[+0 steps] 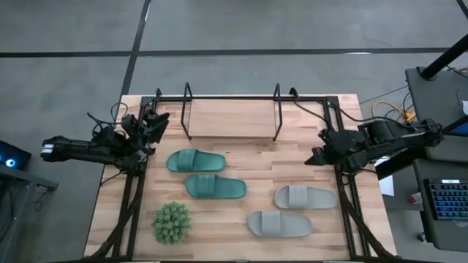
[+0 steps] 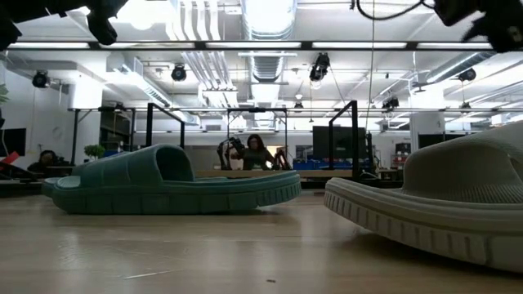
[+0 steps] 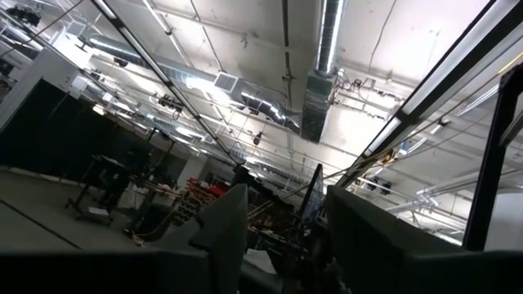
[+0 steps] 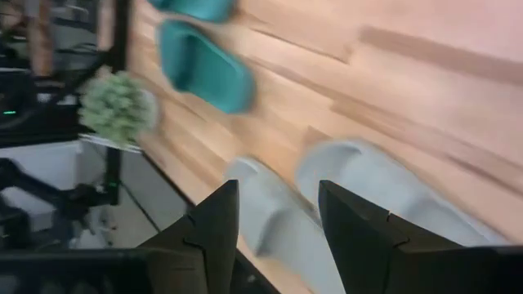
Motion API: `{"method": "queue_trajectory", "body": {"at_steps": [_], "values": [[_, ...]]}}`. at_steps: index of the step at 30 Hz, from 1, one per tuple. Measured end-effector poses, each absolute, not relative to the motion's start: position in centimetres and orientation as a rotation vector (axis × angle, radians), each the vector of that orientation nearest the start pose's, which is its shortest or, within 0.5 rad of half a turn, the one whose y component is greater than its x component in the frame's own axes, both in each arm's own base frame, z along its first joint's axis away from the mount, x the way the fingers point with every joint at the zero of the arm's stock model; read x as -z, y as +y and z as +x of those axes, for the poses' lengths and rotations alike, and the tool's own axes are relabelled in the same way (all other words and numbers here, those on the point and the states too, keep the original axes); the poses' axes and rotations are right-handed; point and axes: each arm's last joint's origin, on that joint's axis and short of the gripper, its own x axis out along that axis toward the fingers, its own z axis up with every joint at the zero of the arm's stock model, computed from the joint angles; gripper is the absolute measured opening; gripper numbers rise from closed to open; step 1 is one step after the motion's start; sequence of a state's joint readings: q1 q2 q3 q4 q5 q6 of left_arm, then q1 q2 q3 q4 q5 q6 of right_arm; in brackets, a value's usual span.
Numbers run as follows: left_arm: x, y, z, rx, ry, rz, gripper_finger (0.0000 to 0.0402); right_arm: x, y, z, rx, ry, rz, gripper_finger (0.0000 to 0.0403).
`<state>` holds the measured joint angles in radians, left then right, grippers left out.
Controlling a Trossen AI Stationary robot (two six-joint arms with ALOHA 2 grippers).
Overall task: Pick and place slides into the shelf
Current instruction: Put the top gray slipper on the shelf
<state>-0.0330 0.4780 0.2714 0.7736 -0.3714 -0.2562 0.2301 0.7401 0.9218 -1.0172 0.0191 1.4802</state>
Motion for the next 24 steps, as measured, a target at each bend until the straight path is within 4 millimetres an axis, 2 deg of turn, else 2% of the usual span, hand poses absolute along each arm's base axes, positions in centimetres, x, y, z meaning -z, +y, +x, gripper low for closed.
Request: {"method": "queue_trajectory", "body": {"at_steps": [9,19,24], "values": [[-28.3,0.7,11.8,-0.258,-0.59,-0.36,0.0153,-29.8,3.9,11.5,0.533,0.92,1.326,0.016],[-28.2,0.7,11.9,-0.259,-0.584,-0.358,0.0153,-25.8,5.8,11.9,0.706,1.074,1.334,0.0156],[-28.2,0.7,11.9,-0.259,-0.584,-0.358,0.0153,-24.8,6.8,12.2,0.779,1.111,1.333,0.0155]]}}
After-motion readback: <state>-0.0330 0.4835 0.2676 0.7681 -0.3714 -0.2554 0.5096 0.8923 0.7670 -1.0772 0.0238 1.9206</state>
